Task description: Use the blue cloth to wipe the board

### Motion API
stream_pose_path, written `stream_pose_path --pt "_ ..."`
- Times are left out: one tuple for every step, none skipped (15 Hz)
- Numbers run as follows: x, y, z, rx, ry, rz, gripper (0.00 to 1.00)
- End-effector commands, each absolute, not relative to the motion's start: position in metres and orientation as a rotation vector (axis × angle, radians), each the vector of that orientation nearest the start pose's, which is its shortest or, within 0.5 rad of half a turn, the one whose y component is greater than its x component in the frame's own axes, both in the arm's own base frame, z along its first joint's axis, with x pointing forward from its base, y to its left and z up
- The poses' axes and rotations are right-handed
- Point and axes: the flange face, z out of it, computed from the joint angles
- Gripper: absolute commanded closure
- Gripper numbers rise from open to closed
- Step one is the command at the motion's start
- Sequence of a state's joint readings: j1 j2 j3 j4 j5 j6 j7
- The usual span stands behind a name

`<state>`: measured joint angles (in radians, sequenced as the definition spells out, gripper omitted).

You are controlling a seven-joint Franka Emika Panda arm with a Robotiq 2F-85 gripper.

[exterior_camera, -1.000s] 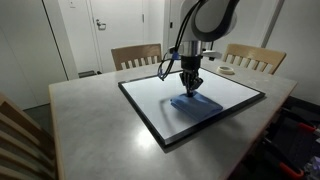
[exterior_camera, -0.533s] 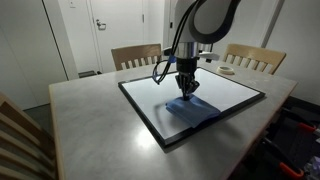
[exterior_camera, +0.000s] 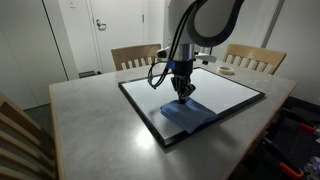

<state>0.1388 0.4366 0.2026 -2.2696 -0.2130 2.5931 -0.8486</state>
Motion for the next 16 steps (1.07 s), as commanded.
stream_pose_path --pt "0.489 0.202 0.142 -2.416 -1.991 0.151 0.99" --pt "0.49 0.206 0.142 -2.413 -2.0 0.15 0.99" --pt "0.49 0.21 0.141 -2.411 -2.005 0.147 0.99" --pt "0.491 0.215 0.141 -2.41 -2.009 0.142 0.99" --pt "0.494 0.218 0.141 -2.412 -2.011 0.136 0.99" --pt "0.495 0.223 0.141 -2.416 -2.009 0.128 0.99" --pt "0.497 0.226 0.141 -2.427 -2.0 0.118 0.99" --pt "0.499 0.23 0.141 -2.432 -1.995 0.113 0.99" --pt "0.5 0.235 0.141 -2.442 -1.98 0.105 0.99" --pt "0.501 0.24 0.141 -2.448 -1.971 0.096 0.99" --pt "0.502 0.242 0.141 -2.454 -1.963 0.091 0.99" --pt "0.503 0.245 0.14 -2.46 -1.955 0.086 0.99" --pt "0.505 0.247 0.139 -2.465 -1.948 0.082 0.99" --pt "0.506 0.249 0.139 -2.471 -1.943 0.078 0.99" --pt "0.51 0.248 0.139 -2.477 -1.939 0.073 0.99" --pt "0.512 0.246 0.139 -2.482 -1.937 0.069 0.99"
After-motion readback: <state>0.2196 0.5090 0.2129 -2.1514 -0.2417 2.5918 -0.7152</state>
